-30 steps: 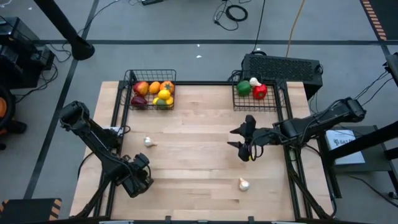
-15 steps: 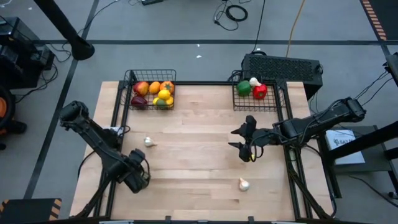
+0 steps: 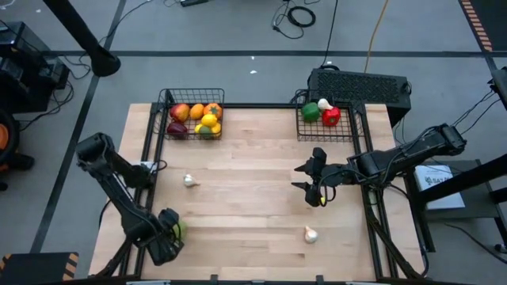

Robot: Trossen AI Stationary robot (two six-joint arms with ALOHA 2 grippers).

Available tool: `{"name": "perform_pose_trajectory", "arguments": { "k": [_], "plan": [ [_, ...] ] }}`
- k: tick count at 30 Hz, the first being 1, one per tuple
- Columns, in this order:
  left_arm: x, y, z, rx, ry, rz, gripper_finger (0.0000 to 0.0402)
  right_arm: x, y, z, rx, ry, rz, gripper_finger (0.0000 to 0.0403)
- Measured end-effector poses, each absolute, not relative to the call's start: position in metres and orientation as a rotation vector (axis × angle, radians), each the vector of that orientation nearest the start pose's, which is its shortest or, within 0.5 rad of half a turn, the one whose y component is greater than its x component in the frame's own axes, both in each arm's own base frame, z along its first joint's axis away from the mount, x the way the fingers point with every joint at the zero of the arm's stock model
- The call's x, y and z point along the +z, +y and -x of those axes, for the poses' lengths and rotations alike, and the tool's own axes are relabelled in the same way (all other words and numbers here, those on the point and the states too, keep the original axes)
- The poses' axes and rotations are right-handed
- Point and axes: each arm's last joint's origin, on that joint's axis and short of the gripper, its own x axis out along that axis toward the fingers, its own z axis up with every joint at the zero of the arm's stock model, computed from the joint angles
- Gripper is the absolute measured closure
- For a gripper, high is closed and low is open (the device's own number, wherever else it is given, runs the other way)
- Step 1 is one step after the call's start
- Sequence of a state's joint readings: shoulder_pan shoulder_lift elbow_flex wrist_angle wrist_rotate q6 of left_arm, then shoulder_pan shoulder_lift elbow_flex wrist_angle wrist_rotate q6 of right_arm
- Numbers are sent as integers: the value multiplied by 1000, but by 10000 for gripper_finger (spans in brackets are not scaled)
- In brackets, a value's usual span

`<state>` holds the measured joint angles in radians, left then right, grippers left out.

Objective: Sort produce into baskets
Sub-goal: Put the green chayote in the right basket

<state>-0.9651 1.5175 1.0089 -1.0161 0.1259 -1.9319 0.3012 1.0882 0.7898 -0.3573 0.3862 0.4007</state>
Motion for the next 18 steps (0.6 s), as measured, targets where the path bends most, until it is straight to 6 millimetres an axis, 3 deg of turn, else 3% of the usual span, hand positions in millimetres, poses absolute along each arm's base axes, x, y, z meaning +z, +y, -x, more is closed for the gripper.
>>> {"name": "perform_pose_trajectory", "arguments": {
  "k": [8, 14, 18],
  "plan": [
    [185, -206, -157, 765, 1530, 720, 299, 265, 56, -217, -203, 587, -167, 170],
    [190, -186, -179, 721, 1281, 586, 299, 265, 56, -217, -203, 586, -169, 170],
    [196, -175, -189, 697, 1263, 524, 299, 265, 56, -217, -205, 586, -173, 170]
  ]
}}
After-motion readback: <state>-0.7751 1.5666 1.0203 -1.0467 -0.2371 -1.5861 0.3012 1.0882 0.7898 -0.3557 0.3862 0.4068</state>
